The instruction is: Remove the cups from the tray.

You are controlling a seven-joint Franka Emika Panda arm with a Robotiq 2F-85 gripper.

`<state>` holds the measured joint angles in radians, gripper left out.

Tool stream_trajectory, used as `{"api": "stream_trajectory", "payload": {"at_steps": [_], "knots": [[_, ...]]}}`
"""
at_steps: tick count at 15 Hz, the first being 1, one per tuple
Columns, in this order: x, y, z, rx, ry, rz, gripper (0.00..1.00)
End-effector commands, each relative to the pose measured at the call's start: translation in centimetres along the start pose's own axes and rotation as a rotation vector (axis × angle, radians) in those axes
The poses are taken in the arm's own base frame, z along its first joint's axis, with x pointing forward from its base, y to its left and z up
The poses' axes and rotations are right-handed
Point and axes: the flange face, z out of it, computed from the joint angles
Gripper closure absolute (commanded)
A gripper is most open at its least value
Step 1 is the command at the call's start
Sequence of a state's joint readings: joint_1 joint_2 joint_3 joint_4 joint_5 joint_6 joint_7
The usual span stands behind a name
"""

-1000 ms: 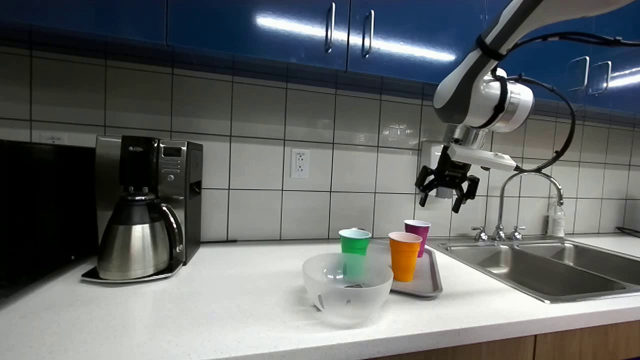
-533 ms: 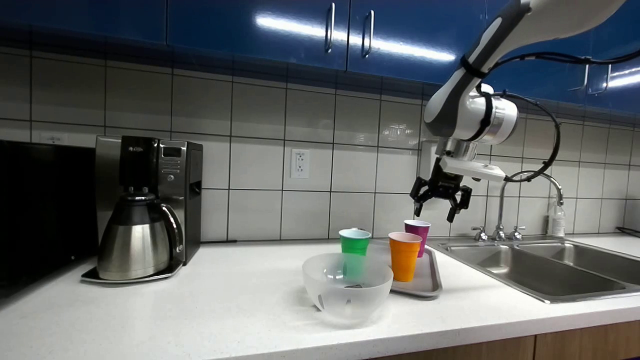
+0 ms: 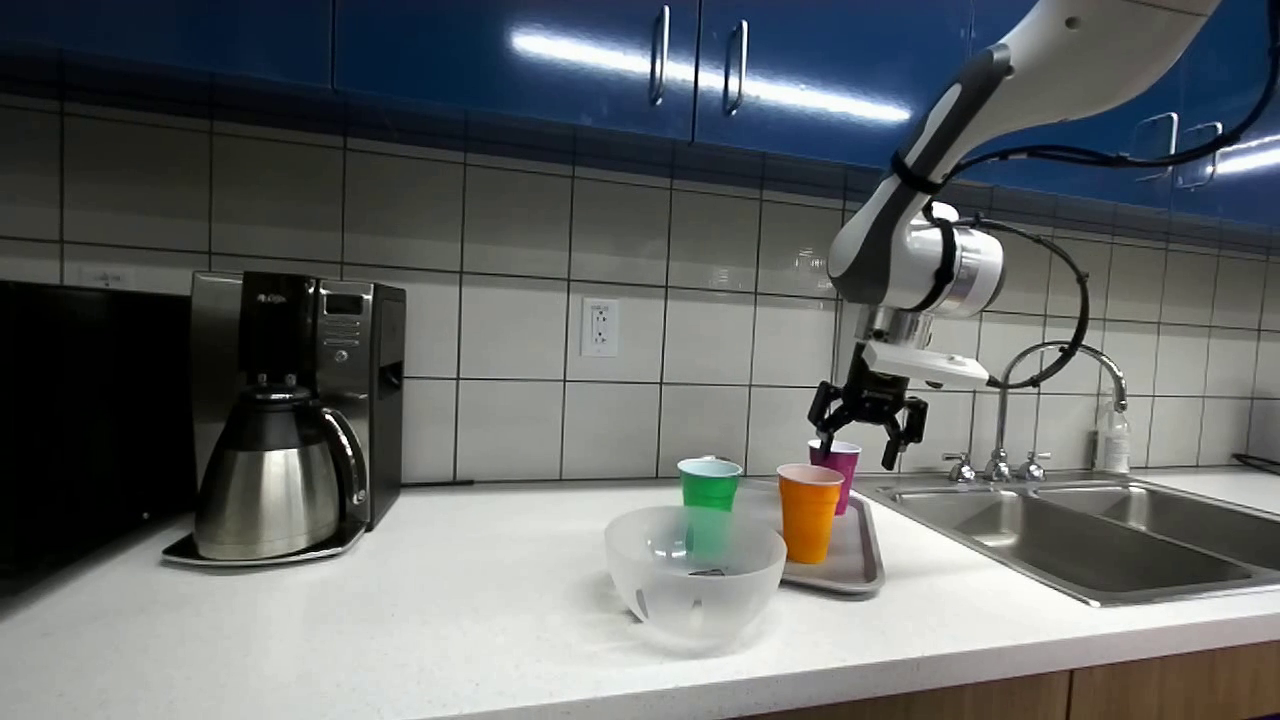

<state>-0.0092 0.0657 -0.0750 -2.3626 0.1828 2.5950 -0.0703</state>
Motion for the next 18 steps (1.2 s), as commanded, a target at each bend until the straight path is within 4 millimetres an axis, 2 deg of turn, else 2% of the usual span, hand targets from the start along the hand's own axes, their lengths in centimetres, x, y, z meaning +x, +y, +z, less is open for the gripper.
{"api": "stream_trajectory", "payload": {"at_steps": [1, 18], "knots": [[1.3, -0.3, 1.0, 0.009, -0.001, -0.019, 0.0], [1.2, 0.1, 4.6, -0.013, -0.044, -0.02, 0.0]]}}
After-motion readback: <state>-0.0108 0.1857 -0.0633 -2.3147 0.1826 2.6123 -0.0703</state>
